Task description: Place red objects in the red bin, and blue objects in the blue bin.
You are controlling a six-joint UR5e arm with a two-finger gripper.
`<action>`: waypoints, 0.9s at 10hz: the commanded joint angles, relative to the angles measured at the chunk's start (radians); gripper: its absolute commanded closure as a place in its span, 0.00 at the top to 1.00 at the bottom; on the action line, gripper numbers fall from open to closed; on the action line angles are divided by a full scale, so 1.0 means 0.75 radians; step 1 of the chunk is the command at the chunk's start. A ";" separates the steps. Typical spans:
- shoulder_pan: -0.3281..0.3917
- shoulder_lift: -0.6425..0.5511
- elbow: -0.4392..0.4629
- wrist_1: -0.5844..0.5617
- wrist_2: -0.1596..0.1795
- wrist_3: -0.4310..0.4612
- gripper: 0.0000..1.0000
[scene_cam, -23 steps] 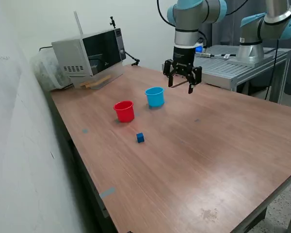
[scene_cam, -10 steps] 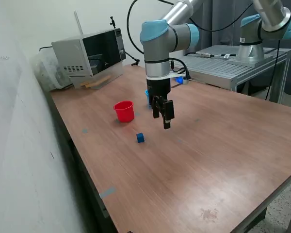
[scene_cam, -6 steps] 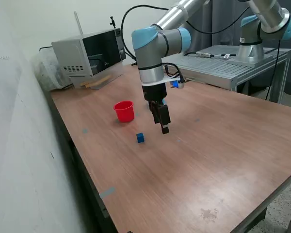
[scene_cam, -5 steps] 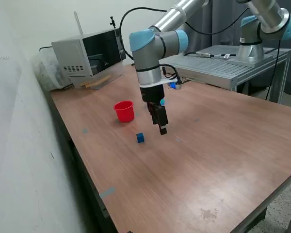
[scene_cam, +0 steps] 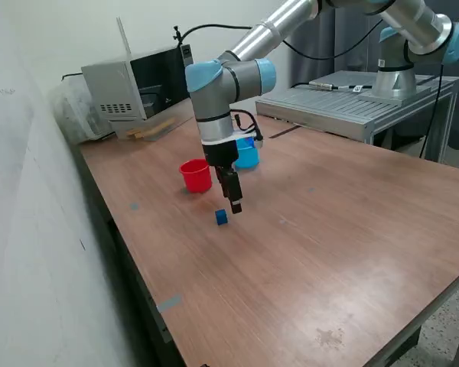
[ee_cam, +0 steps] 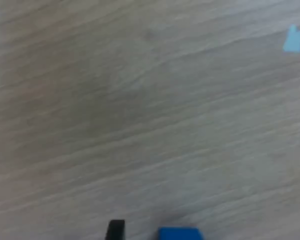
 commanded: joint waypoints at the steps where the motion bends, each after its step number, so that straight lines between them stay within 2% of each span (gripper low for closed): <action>1: -0.002 0.020 -0.025 0.000 -0.065 -0.062 1.00; 3: 0.018 0.034 -0.034 0.001 -0.067 -0.115 1.00; 9: 0.037 0.099 -0.119 0.003 -0.067 -0.119 1.00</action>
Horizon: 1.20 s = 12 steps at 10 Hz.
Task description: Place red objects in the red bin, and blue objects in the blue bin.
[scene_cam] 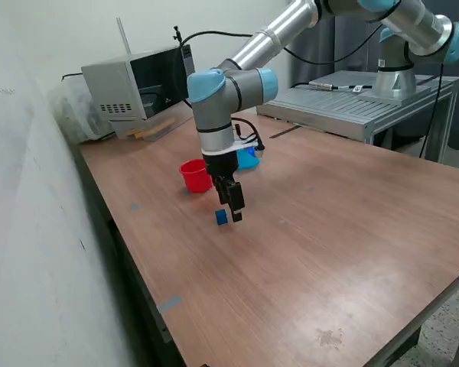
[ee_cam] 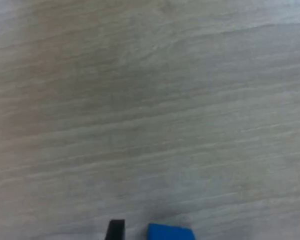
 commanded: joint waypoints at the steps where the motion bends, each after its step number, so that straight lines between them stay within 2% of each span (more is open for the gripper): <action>1: 0.003 0.034 -0.053 -0.001 -0.002 -0.008 1.00; 12: -0.017 0.063 -0.071 -0.005 -0.004 -0.049 1.00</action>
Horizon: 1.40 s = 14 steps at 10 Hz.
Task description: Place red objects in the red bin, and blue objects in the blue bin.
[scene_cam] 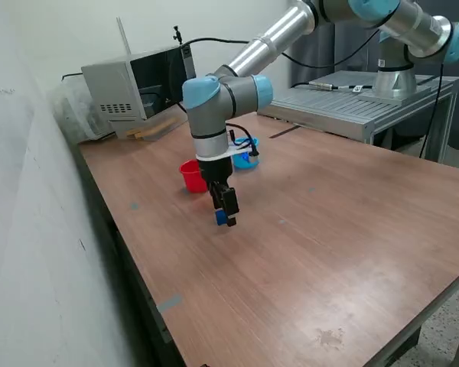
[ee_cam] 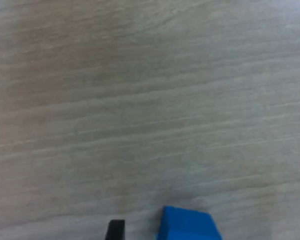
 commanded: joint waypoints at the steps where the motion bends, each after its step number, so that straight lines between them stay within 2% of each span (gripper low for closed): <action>1: -0.003 0.010 -0.008 -0.003 -0.002 -0.013 1.00; 2: -0.003 0.010 -0.008 -0.003 -0.018 -0.017 0.00; 4: -0.003 0.012 -0.008 -0.003 -0.029 -0.019 0.00; 8: -0.007 -0.002 -0.021 -0.001 -0.094 -0.064 0.00; 9: -0.009 -0.034 -0.017 -0.001 -0.116 -0.066 0.00; 10: -0.009 -0.106 0.014 0.001 -0.121 -0.068 0.00; 12: -0.011 -0.314 0.171 0.004 -0.117 -0.113 0.00; 13: -0.011 -0.457 0.329 -0.001 -0.117 -0.157 0.00; 14: -0.021 -0.624 0.540 -0.005 -0.119 -0.247 0.00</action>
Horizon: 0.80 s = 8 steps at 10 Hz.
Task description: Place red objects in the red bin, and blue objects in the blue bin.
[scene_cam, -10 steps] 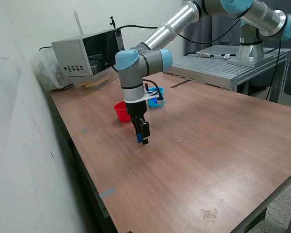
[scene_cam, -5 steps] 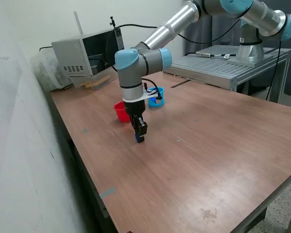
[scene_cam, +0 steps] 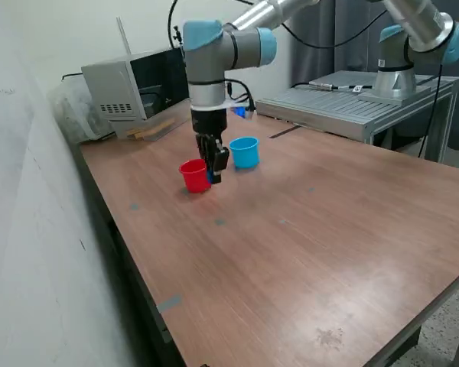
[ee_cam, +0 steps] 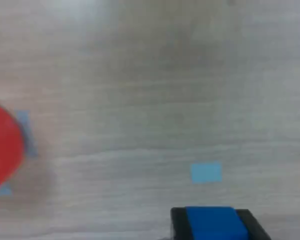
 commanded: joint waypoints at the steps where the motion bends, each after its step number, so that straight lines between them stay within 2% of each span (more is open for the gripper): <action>1: -0.024 -0.397 0.435 0.007 -0.005 -0.187 0.00; 3: -0.071 -0.522 0.607 0.007 -0.005 -0.269 0.00; 6: -0.200 -0.541 0.647 0.007 -0.007 -0.271 0.00; 8: -0.340 -0.486 0.647 -0.003 -0.007 -0.291 0.00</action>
